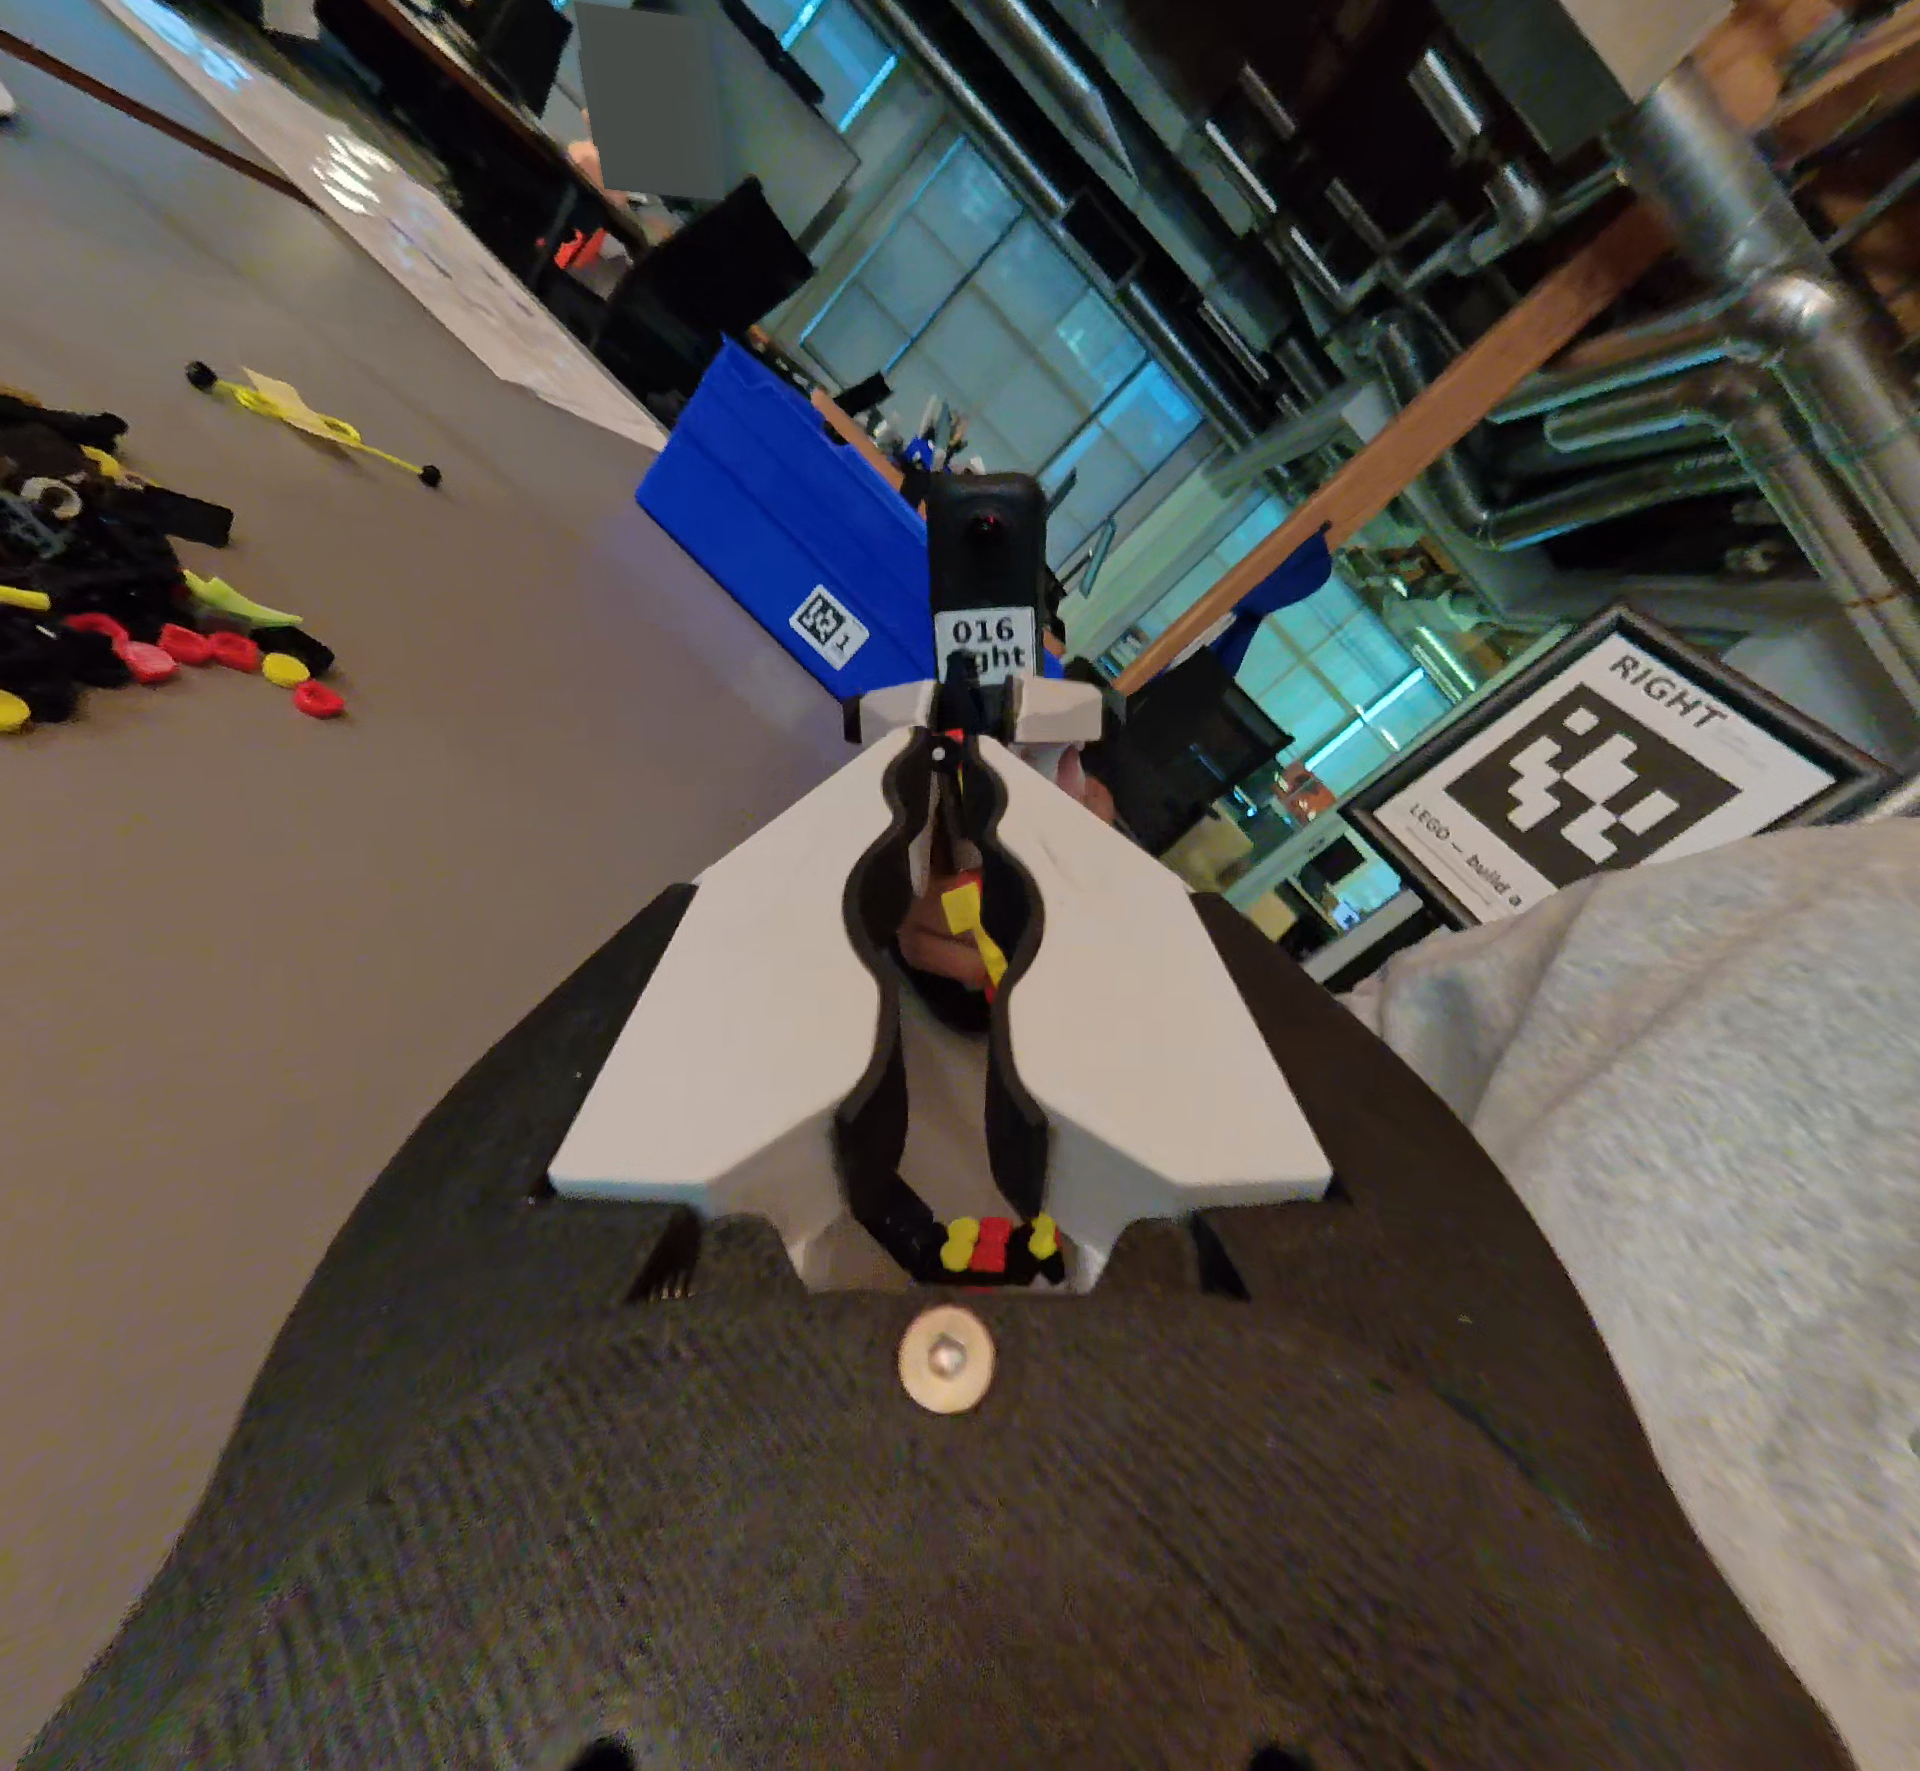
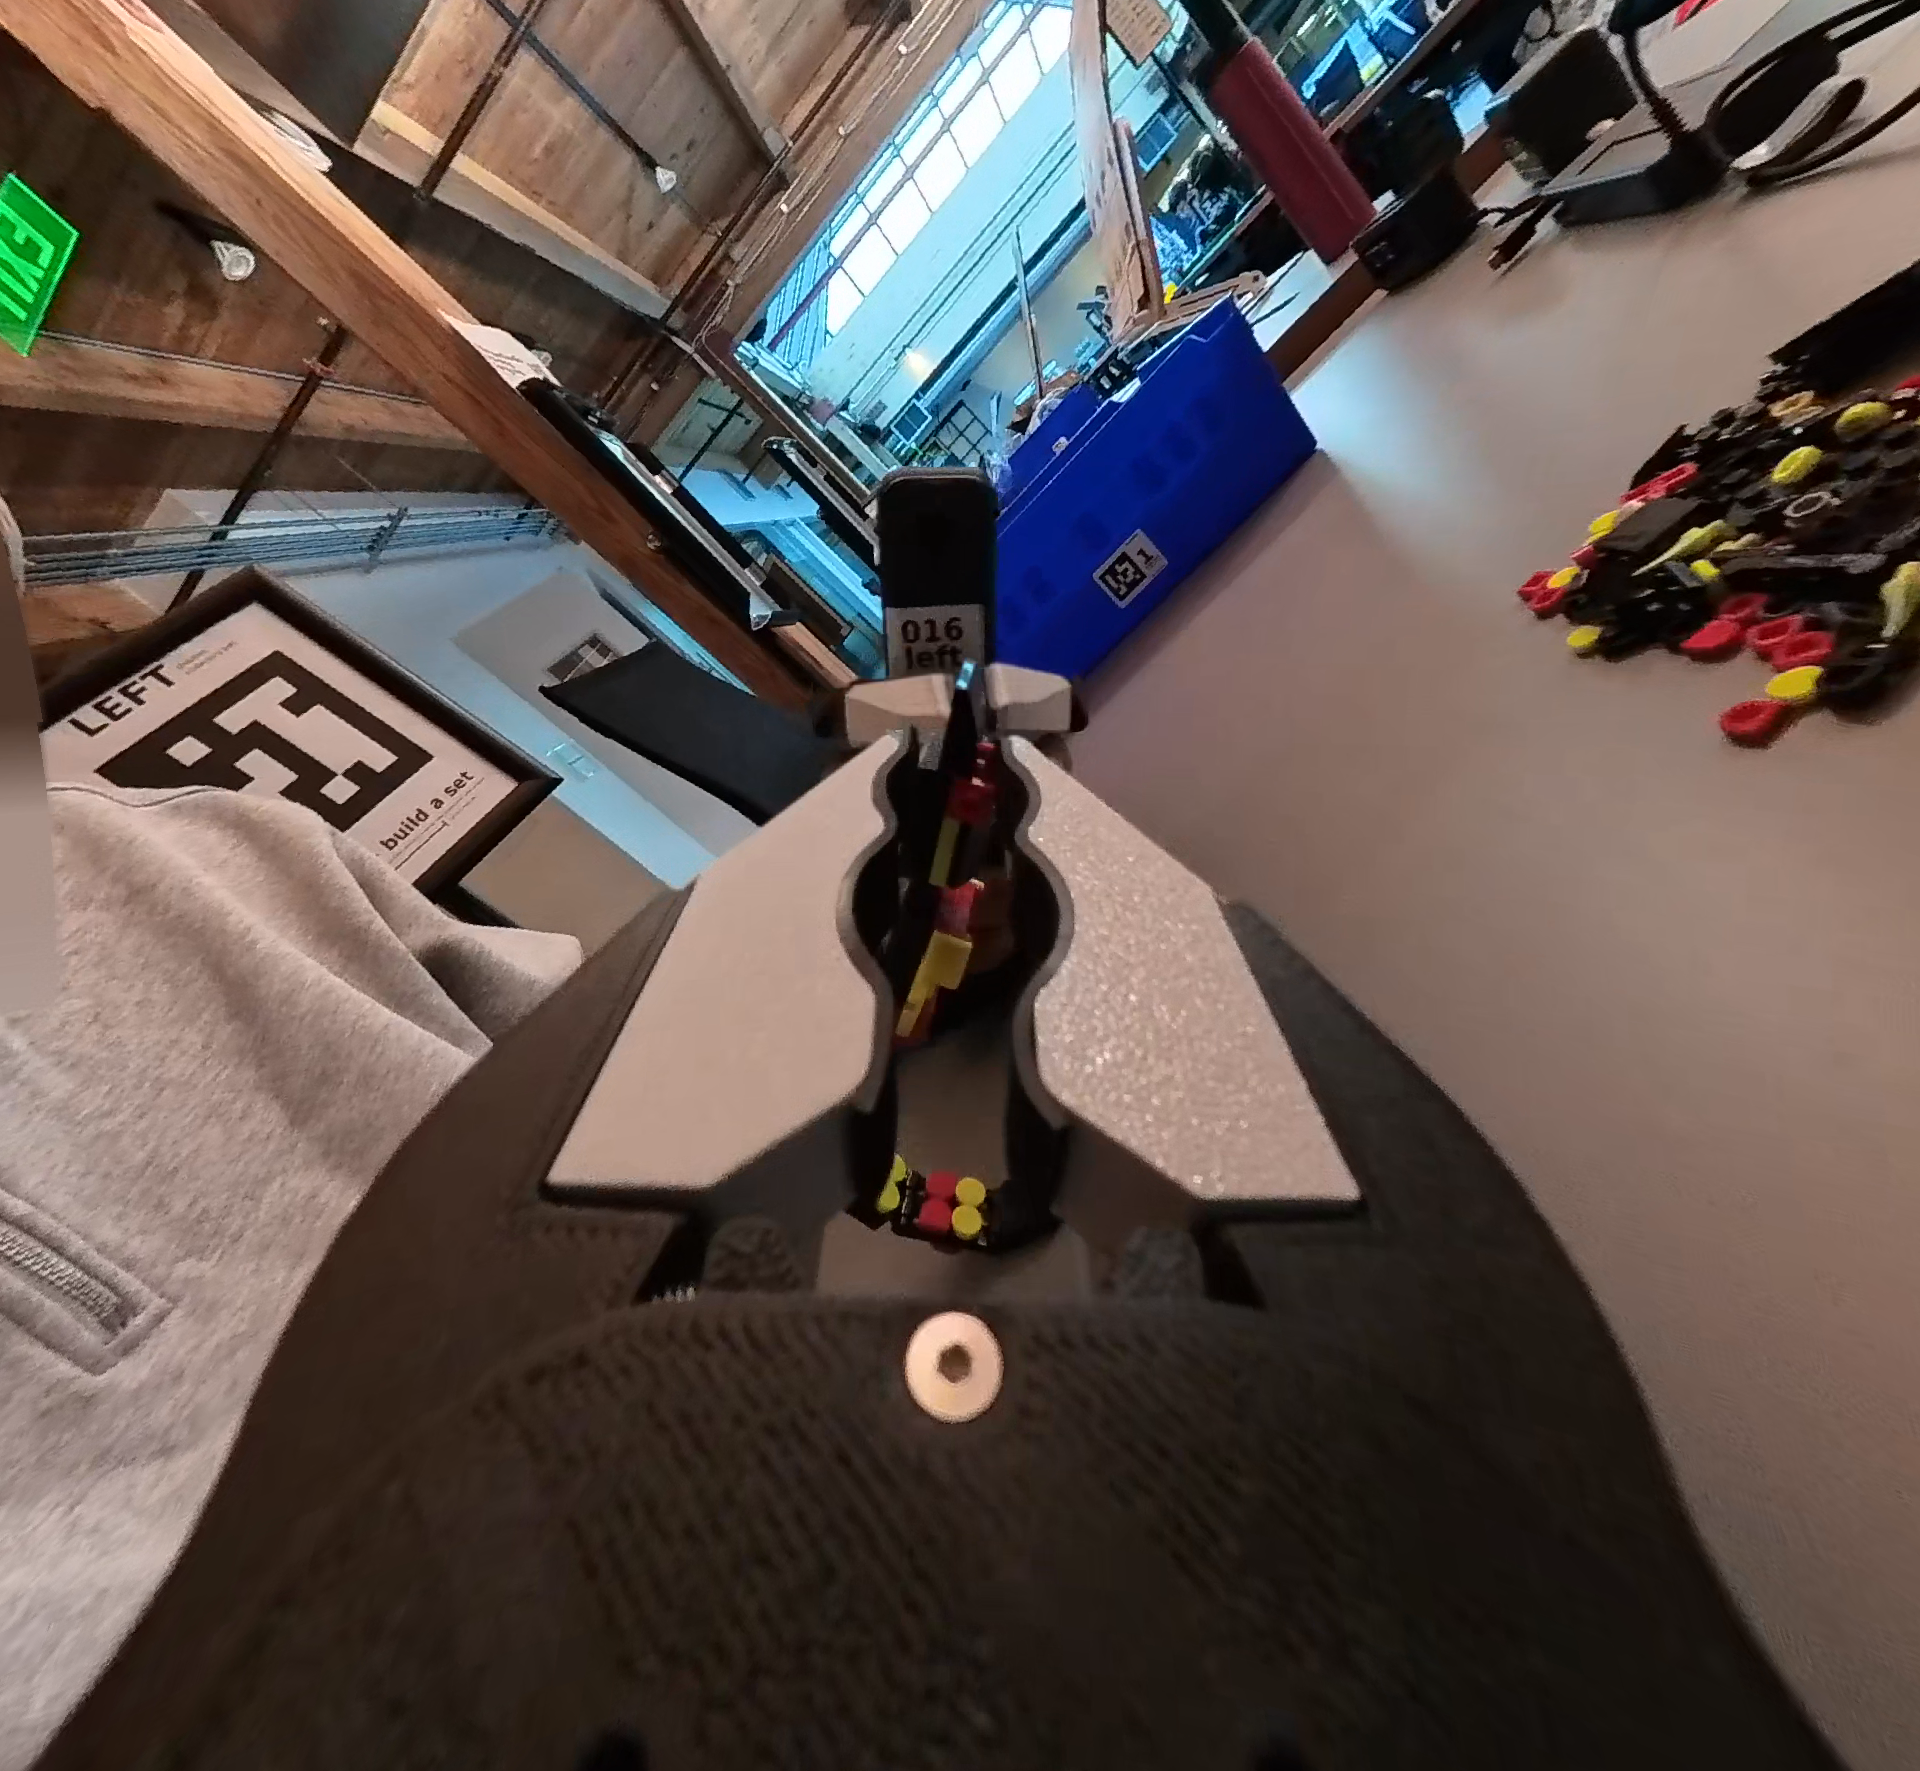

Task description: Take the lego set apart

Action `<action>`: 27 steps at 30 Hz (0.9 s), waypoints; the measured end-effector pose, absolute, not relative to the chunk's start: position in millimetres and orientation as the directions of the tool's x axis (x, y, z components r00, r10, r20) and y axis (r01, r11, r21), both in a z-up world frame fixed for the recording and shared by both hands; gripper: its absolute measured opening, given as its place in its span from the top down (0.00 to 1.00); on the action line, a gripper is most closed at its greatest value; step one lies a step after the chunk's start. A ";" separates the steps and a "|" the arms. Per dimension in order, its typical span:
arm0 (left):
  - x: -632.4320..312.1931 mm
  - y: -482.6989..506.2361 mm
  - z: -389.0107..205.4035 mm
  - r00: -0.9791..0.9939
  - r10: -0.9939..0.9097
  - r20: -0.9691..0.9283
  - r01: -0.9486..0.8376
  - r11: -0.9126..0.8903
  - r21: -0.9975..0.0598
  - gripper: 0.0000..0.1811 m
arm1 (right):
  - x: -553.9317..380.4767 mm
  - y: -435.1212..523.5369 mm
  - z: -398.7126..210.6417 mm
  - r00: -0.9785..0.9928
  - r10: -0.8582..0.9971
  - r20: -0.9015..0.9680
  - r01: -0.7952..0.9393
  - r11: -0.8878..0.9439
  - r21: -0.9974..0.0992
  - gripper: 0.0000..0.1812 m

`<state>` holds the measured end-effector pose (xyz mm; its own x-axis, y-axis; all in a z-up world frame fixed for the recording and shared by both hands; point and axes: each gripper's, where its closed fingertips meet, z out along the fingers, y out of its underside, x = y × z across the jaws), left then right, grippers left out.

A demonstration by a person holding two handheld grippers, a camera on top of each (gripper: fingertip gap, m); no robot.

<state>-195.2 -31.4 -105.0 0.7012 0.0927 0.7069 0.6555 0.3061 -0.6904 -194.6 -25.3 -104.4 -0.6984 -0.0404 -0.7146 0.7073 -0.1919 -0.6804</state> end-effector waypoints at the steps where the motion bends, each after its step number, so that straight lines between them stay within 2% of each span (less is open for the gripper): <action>1: -194.1 -30.3 -106.9 0.697 0.087 0.711 0.664 0.294 -0.687 0.99 | -193.4 -26.3 -104.6 -0.699 -0.044 -0.714 0.708 -0.185 -0.682 0.94; 14: -186.6 -24.6 -109.8 0.695 0.047 0.717 0.687 0.247 -0.683 0.97 | -187.7 -30.3 -105.3 -0.699 -0.067 -0.712 0.713 -0.154 -0.685 0.94; 20: -180.5 -24.6 -106.4 0.742 0.039 0.669 0.645 0.229 -0.729 0.97 | -182.5 -30.6 -102.1 -0.672 -0.131 -0.729 0.741 -0.137 -0.658 0.94; 27: -165.0 -25.1 -101.8 0.850 0.051 0.525 0.512 0.154 -0.845 0.97 | -168.5 -32.1 -97.8 -0.603 -0.255 -0.756 0.791 -0.065 -0.608 0.94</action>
